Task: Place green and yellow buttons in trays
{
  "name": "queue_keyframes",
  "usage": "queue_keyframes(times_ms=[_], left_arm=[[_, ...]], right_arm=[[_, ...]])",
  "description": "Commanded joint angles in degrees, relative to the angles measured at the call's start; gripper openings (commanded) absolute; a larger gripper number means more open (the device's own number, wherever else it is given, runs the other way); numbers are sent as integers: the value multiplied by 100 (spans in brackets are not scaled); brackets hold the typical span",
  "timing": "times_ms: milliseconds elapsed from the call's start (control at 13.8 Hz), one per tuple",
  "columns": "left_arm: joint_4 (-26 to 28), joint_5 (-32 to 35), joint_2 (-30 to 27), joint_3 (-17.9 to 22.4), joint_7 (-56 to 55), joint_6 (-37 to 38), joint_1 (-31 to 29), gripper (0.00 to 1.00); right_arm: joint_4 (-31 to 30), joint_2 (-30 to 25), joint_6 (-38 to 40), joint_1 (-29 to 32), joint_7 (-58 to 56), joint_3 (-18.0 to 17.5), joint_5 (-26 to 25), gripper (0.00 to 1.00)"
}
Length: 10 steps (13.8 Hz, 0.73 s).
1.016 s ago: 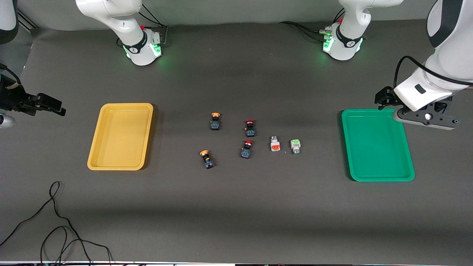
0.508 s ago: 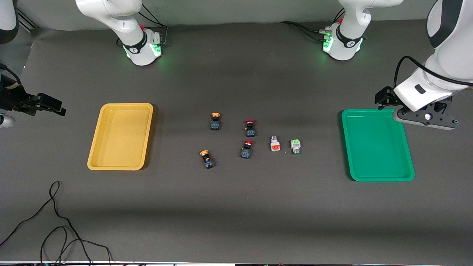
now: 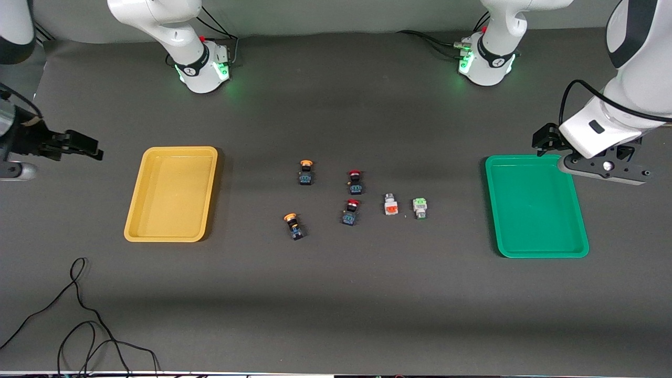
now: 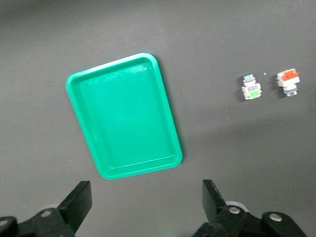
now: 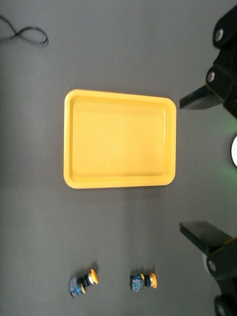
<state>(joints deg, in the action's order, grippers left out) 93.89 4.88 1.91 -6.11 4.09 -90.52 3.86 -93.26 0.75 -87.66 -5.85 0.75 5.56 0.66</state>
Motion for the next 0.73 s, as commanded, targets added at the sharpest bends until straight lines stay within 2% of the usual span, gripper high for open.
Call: queue_keyframes(times_ms=[0, 363, 653], left_arm=[[-161, -356, 72, 22, -48, 148, -148, 100], [-161, -347, 72, 13, -58, 148, -149, 100], [-239, -374, 125, 5, -84, 139, -123, 100]], right_arm=[[-297, -128, -250, -485, 311, 6, 57, 100], [-851, -32, -1287, -1925, 2276, 6, 295, 100], [-852, 512, -1929, -3367, 4263, 6, 234, 100]])
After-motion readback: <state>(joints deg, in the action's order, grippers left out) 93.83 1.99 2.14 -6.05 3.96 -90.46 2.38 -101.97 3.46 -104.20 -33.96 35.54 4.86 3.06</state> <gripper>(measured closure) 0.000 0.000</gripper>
